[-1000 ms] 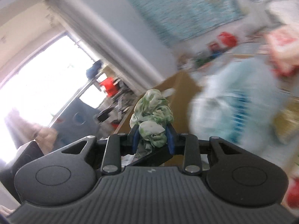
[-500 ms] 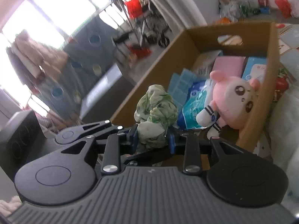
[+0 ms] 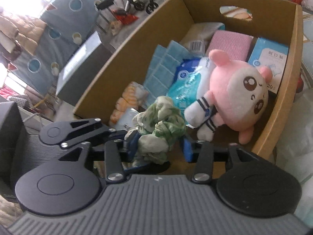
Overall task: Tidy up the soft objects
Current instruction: 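Open the right tool to release the scrunchie into the box, then move the right tool back toward the gold-wrapped box beside the bag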
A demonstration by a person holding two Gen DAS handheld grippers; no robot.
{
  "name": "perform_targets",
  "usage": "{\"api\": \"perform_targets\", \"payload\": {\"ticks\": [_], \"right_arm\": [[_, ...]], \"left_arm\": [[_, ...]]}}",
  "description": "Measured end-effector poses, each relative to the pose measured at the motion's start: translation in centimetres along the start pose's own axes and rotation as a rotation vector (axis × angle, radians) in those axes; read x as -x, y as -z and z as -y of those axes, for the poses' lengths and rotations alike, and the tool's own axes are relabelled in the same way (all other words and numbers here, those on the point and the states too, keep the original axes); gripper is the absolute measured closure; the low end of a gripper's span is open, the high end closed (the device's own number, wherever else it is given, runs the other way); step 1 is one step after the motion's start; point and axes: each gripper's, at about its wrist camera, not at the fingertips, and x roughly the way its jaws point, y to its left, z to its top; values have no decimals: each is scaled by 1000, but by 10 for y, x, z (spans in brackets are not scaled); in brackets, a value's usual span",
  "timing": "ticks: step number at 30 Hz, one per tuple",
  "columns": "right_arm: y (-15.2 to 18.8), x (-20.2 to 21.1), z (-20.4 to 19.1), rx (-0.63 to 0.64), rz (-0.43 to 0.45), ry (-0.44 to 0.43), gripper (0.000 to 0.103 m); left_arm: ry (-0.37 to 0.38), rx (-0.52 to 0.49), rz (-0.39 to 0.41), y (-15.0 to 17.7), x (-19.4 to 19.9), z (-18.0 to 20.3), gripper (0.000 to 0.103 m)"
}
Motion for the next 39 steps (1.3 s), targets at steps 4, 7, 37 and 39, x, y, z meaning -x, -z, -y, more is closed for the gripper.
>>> {"api": "perform_targets", "payload": {"ticks": [4,7,37,39], "right_arm": [[-6,-12,0,13,-22,2,49],[-8,-17,-2,30,-29,12,44],[113,175,76,-131,556,-60,26],[133,204,93,-155,607,29,26]], "left_arm": [[-11,-4,-19,2,0,-2,43],[-20,-15,-12,2,1,-1,36],[68,-176,340,10,64,121,6],[116,-212,344,10,56,147,6]]}}
